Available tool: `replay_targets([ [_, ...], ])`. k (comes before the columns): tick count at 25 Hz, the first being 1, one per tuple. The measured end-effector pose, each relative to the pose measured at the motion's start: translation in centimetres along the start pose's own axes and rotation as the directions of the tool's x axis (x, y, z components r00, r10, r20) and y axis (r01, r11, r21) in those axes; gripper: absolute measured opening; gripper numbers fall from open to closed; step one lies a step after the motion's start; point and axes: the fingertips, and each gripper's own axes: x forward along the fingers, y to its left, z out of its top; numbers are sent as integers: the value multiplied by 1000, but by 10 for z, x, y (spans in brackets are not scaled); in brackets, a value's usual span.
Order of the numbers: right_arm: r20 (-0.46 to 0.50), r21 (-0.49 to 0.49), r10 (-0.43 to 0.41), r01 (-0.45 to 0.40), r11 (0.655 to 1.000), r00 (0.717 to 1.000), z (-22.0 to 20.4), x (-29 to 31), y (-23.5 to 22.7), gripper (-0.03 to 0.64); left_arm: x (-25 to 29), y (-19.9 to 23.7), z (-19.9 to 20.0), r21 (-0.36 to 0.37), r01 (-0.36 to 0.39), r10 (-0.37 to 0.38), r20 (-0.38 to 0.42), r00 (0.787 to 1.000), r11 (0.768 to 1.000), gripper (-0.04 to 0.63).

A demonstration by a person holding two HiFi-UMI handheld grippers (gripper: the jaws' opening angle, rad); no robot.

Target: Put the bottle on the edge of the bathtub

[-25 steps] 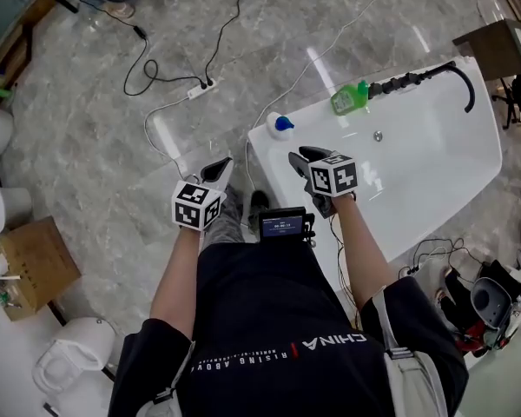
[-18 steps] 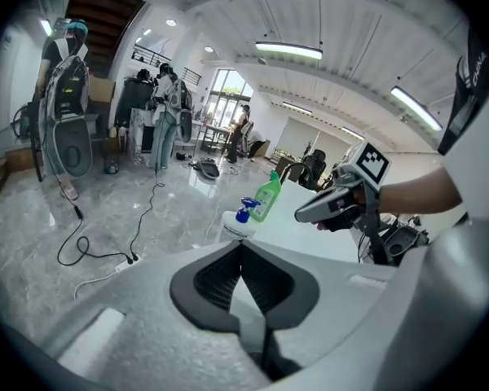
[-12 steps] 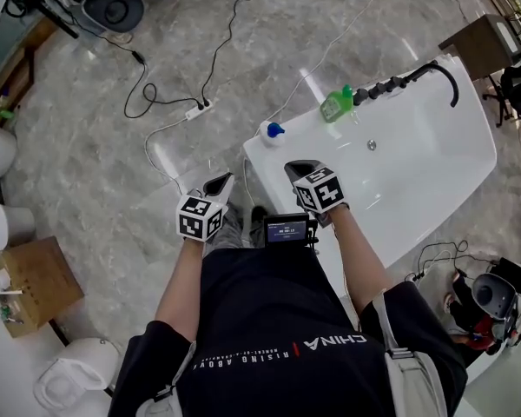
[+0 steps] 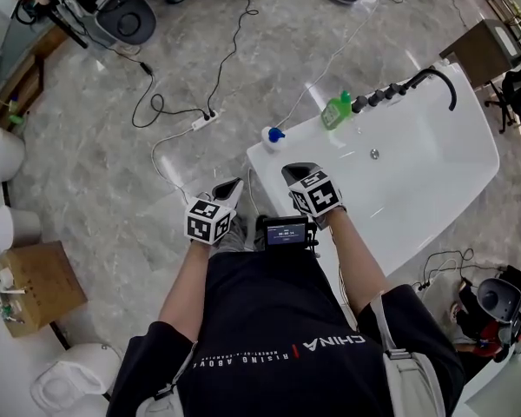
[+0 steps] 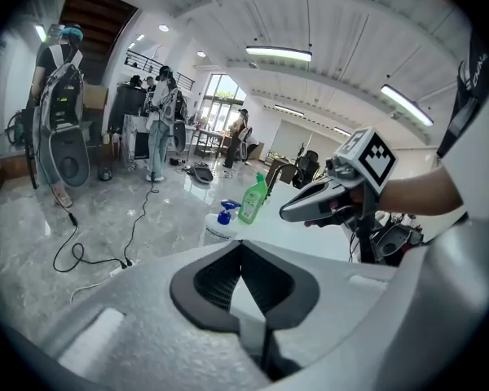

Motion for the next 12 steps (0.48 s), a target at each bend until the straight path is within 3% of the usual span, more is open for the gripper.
replay_targets([
  [12, 21, -61, -13, 14, 998, 1000, 13, -2, 10, 9, -5, -4, 2, 20, -4, 4, -5, 1000, 1000, 9],
])
